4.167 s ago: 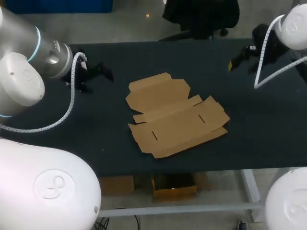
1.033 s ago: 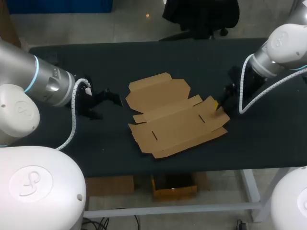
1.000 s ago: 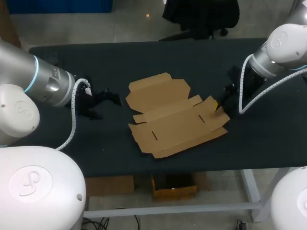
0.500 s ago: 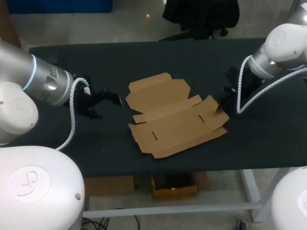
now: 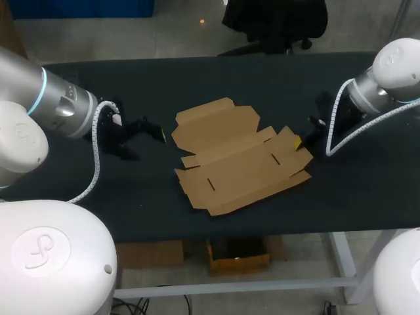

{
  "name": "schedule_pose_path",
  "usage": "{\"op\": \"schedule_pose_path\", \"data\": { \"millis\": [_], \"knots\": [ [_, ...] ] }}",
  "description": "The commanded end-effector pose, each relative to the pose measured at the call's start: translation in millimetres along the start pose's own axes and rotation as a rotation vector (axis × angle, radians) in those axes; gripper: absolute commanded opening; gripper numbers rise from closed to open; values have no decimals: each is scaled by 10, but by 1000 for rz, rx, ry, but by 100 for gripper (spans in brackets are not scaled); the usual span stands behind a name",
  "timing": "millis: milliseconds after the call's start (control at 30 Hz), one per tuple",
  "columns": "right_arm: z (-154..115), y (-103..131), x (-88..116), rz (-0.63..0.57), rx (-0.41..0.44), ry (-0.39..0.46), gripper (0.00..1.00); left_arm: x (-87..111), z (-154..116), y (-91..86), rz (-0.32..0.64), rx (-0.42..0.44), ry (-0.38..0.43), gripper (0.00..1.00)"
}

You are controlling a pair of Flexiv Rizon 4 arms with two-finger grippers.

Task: Assemble the packaging by folding the flat box into shape, placing the metal phone stand inside, and closing the box properly

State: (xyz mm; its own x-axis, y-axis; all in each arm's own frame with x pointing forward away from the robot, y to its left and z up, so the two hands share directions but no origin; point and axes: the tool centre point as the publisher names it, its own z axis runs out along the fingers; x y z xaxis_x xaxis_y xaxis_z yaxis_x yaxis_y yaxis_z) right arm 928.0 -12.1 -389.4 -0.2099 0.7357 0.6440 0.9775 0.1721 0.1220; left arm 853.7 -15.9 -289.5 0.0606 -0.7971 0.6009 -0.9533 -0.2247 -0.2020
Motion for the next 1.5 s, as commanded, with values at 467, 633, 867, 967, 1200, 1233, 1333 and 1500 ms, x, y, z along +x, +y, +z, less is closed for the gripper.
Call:
{"op": "schedule_pose_path", "data": {
  "millis": [467, 633, 867, 967, 1200, 1233, 1333, 1500],
  "knots": [
    [-1, 5, 76, 38, -120, 61, 0, 35, -40, -28, 0, -22, -30, 100],
    [35, 20, 115, 55, -147, 82, 0, 29, -39, -33, 1, -24, -32, 100],
    [91, 10, 183, 82, -190, 112, 0, 4, -39, -54, 4, -30, -24, 100],
    [110, 7, 215, 88, -198, 117, 0, -15, -37, -58, 3, -31, -22, 100],
    [187, -28, 278, 98, -199, 110, 0, -67, -38, -69, -5, -33, -15, 100],
    [194, -35, 288, 98, -199, 109, 0, -71, -37, -71, -6, -33, -14, 100],
    [210, -61, 305, 103, -214, 104, 0, -80, -37, -74, -7, -33, -13, 100],
    [201, -114, 299, 119, -231, 111, 0, -84, -39, -76, -6, -33, -9, 100]
  ]
}}
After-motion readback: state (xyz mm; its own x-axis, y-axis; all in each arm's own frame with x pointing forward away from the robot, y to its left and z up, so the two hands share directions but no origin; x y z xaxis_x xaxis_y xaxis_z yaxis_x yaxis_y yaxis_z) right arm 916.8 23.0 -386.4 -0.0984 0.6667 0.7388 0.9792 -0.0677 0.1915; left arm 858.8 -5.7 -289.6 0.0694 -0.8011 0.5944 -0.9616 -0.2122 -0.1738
